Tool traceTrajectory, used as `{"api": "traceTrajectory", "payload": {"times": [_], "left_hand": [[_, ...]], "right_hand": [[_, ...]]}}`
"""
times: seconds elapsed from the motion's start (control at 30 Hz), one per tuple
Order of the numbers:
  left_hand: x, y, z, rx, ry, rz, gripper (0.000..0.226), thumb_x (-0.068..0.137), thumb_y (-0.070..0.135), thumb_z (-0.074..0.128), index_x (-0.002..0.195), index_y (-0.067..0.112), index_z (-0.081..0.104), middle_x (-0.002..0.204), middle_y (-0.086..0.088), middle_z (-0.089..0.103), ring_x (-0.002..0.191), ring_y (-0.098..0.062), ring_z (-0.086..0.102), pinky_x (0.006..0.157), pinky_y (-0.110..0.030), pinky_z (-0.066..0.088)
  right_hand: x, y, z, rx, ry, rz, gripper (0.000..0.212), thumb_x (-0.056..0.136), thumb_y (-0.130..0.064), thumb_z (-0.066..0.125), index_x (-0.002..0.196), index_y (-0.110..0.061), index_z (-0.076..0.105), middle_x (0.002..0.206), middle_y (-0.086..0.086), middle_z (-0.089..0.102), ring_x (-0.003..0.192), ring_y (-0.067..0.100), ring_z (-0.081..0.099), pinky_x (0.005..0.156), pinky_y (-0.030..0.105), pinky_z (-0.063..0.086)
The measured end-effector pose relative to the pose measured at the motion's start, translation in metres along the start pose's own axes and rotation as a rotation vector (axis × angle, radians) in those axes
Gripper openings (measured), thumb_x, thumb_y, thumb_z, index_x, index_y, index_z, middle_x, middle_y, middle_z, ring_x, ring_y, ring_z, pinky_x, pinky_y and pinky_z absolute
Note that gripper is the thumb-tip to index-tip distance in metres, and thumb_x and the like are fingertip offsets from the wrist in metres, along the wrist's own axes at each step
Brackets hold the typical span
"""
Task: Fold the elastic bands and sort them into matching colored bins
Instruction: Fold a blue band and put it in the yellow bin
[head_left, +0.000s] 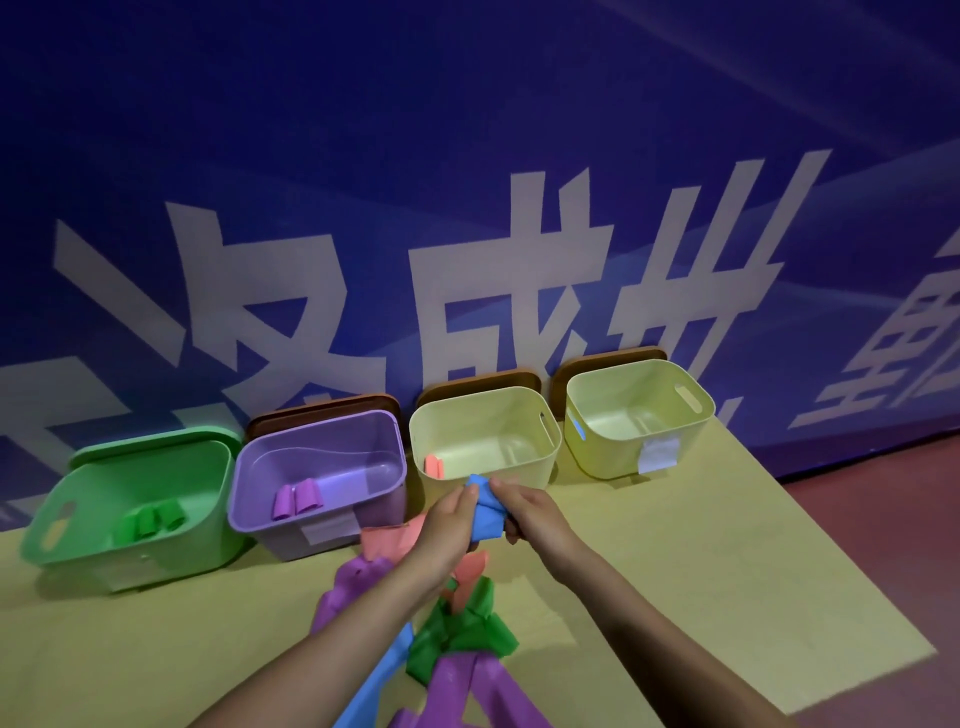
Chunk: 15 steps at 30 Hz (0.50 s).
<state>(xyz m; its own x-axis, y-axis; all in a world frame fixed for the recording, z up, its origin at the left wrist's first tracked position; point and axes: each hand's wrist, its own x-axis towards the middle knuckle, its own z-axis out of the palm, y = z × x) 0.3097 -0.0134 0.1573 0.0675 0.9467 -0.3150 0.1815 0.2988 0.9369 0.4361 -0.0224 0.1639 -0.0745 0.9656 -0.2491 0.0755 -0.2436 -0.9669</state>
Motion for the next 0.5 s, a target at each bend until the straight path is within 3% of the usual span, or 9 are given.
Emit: {"api": "traceTrajectory", "payload": {"times": [0.13, 0.27, 0.37, 0.5], "left_hand": [[-0.01, 0.002, -0.019, -0.083, -0.017, -0.08, 0.036, 0.101, 0.033, 0.042, 0.098, 0.005, 0.064, 0.059, -0.003, 0.047, 0.039, -0.007, 0.035, 0.04, -0.018, 0.029], [-0.026, -0.002, -0.036, -0.158, 0.012, -0.123, 0.035, 0.098, 0.038, 0.048, 0.088, 0.008, 0.062, 0.047, 0.001, 0.043, 0.036, -0.008, 0.036, 0.037, -0.016, 0.028], [-0.036, -0.005, -0.045, -0.305, -0.008, -0.143, 0.034, 0.099, 0.034, 0.048, 0.101, 0.004, 0.063, 0.053, -0.002, 0.049, 0.043, -0.01, 0.042, 0.041, -0.019, 0.033], [-0.044, -0.001, -0.054, -0.367, -0.026, -0.146, 0.029, 0.101, 0.028, 0.046, 0.1, 0.005, 0.063, 0.057, -0.003, 0.051, 0.049, -0.011, 0.044, 0.045, -0.019, 0.031]], "right_hand": [[-0.007, -0.002, 0.019, -0.045, 0.056, -0.052, 0.042, 0.1, -0.023, 0.048, 0.058, -0.02, 0.051, 0.044, -0.012, 0.045, 0.045, 0.004, 0.038, 0.051, 0.02, 0.031], [-0.013, -0.004, 0.039, -0.05, 0.092, -0.111, 0.029, 0.099, -0.02, 0.051, 0.07, -0.016, 0.059, 0.043, -0.013, 0.05, 0.043, -0.002, 0.043, 0.05, 0.015, 0.033], [-0.019, -0.002, 0.054, -0.062, 0.116, -0.124, 0.017, 0.098, -0.017, 0.053, 0.094, -0.009, 0.067, 0.06, -0.012, 0.057, 0.049, -0.006, 0.051, 0.053, 0.01, 0.037], [-0.027, -0.004, 0.063, -0.126, 0.122, -0.193, 0.02, 0.097, -0.016, 0.055, 0.11, -0.009, 0.068, 0.086, -0.006, 0.067, 0.07, -0.011, 0.059, 0.066, 0.009, 0.043]]}}
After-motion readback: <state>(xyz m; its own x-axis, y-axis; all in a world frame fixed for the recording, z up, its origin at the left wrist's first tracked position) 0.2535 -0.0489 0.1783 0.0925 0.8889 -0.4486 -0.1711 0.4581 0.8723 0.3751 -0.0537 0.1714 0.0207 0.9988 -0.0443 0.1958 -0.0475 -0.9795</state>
